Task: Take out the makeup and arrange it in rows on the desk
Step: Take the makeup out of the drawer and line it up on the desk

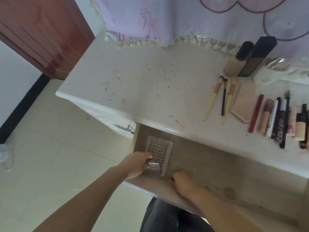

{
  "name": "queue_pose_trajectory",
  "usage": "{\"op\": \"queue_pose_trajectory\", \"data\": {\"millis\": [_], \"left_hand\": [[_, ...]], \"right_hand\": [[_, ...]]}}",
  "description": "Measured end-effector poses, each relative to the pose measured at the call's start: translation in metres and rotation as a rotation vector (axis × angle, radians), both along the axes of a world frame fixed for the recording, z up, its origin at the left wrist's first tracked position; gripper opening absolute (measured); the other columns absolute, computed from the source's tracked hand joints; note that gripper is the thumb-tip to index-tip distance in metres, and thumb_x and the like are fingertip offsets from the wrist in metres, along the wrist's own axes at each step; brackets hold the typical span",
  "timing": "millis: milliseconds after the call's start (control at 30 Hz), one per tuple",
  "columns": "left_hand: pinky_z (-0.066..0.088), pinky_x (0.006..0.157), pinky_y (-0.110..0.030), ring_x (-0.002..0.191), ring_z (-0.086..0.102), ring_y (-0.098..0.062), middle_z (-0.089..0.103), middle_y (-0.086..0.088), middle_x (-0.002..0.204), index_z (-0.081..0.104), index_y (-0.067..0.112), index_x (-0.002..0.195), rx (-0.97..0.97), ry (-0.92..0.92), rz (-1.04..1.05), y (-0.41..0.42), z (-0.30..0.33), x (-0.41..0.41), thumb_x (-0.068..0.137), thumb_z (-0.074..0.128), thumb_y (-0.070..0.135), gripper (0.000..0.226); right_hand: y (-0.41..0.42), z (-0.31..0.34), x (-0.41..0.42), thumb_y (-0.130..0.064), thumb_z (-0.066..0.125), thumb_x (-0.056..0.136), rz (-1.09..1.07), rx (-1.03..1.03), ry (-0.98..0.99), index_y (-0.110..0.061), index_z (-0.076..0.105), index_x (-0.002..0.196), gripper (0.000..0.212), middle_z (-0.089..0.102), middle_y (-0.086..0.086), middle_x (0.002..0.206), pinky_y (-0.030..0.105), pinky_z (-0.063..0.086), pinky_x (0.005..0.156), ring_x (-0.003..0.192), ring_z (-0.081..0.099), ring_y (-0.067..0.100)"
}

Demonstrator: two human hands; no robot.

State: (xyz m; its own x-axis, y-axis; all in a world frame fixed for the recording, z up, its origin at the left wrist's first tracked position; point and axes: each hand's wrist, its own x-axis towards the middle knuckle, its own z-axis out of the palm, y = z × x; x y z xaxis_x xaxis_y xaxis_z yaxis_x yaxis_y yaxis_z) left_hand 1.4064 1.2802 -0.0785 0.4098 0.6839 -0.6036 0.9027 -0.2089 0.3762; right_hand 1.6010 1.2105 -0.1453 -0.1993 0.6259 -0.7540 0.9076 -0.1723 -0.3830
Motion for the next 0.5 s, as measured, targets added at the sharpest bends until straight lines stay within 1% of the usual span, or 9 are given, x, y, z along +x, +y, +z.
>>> {"op": "queue_pose_trajectory", "data": {"millis": [67, 133, 233, 267, 300, 333, 367, 433, 500], "left_hand": [[0.047, 0.087, -0.031, 0.105, 0.059, -0.021, 0.064, -0.002, 0.118, 0.055, 0.017, 0.123, -0.008, -0.005, 0.006, -0.001, 0.002, 0.002, 0.094, 0.054, 0.025, 0.031], [0.046, 0.087, -0.031, 0.105, 0.059, -0.021, 0.064, -0.002, 0.117, 0.055, 0.017, 0.123, -0.005, -0.015, 0.008, 0.000, 0.006, 0.003, 0.094, 0.053, 0.024, 0.030], [0.045, 0.084, -0.029, 0.101, 0.059, -0.021, 0.064, -0.001, 0.113, 0.057, 0.016, 0.120, 0.002, -0.050, 0.005, 0.005, 0.019, 0.005, 0.093, 0.054, 0.022, 0.027], [0.045, 0.083, -0.029, 0.100, 0.060, -0.020, 0.065, -0.001, 0.109, 0.058, 0.017, 0.117, 0.001, -0.079, 0.012, 0.006, 0.026, 0.004, 0.093, 0.055, 0.021, 0.025], [0.046, 0.084, -0.030, 0.098, 0.060, -0.018, 0.066, 0.000, 0.106, 0.059, 0.017, 0.113, -0.004, -0.123, 0.025, 0.009, 0.033, 0.003, 0.092, 0.057, 0.020, 0.022], [0.048, 0.085, -0.030, 0.097, 0.062, -0.017, 0.067, 0.000, 0.103, 0.060, 0.017, 0.111, -0.011, -0.176, 0.040, 0.013, 0.043, 0.003, 0.091, 0.059, 0.018, 0.020], [0.048, 0.086, -0.030, 0.095, 0.062, -0.017, 0.067, 0.000, 0.100, 0.061, 0.016, 0.108, -0.015, -0.227, 0.052, 0.018, 0.055, 0.004, 0.090, 0.060, 0.016, 0.018], [0.047, 0.084, -0.027, 0.092, 0.063, -0.019, 0.067, -0.003, 0.096, 0.063, 0.014, 0.105, 0.000, -0.311, 0.089, 0.033, 0.083, 0.008, 0.089, 0.061, 0.011, 0.016], [0.047, 0.083, -0.023, 0.093, 0.063, -0.018, 0.068, -0.002, 0.098, 0.064, 0.014, 0.107, 0.040, -0.378, 0.146, 0.054, 0.113, 0.016, 0.089, 0.063, 0.015, 0.017]], "right_hand": [[0.004, 0.001, -0.002, -0.016, 0.042, 0.095, 0.044, 0.011, -0.029, -0.010, 0.060, 0.115, 0.028, 0.060, 0.015, 0.119, 0.035, 0.043, 0.091, 0.109, 0.057, 0.032], [0.006, 0.006, -0.002, -0.023, 0.041, 0.092, 0.051, 0.018, -0.027, -0.015, 0.061, 0.114, 0.031, 0.058, 0.012, 0.124, 0.035, 0.043, 0.094, 0.110, 0.056, 0.030], [0.005, 0.028, 0.004, -0.023, 0.045, 0.093, 0.094, 0.006, 0.033, -0.013, 0.060, 0.110, 0.025, 0.057, 0.013, 0.122, 0.032, 0.044, 0.091, 0.109, 0.056, 0.029], [0.005, 0.040, 0.008, -0.023, 0.047, 0.093, 0.100, -0.002, 0.054, -0.016, 0.060, 0.102, 0.018, 0.059, 0.013, 0.119, 0.031, 0.044, 0.087, 0.105, 0.057, 0.028], [0.006, 0.052, 0.015, -0.024, 0.048, 0.093, 0.097, -0.002, 0.094, -0.022, 0.058, 0.088, 0.011, 0.061, 0.012, 0.114, 0.029, 0.043, 0.082, 0.100, 0.058, 0.026], [0.005, 0.064, 0.024, -0.025, 0.051, 0.092, 0.083, 0.012, 0.129, -0.026, 0.051, 0.075, 0.017, 0.062, 0.011, 0.108, 0.027, 0.041, 0.076, 0.094, 0.058, 0.024], [0.006, 0.079, 0.035, -0.026, 0.053, 0.090, 0.065, 0.024, 0.145, -0.029, 0.043, 0.068, 0.025, 0.063, 0.008, 0.101, 0.026, 0.040, 0.072, 0.089, 0.057, 0.022], [0.010, 0.116, 0.057, -0.028, 0.056, 0.089, 0.028, 0.051, 0.184, -0.033, 0.041, 0.066, 0.028, 0.059, -0.005, 0.085, 0.022, 0.038, 0.067, 0.083, 0.056, 0.016], [0.022, 0.157, 0.076, -0.029, 0.056, 0.090, -0.027, 0.098, 0.235, -0.036, 0.046, 0.074, 0.020, 0.054, -0.015, 0.079, 0.013, 0.038, 0.065, 0.076, 0.054, 0.007]]}}
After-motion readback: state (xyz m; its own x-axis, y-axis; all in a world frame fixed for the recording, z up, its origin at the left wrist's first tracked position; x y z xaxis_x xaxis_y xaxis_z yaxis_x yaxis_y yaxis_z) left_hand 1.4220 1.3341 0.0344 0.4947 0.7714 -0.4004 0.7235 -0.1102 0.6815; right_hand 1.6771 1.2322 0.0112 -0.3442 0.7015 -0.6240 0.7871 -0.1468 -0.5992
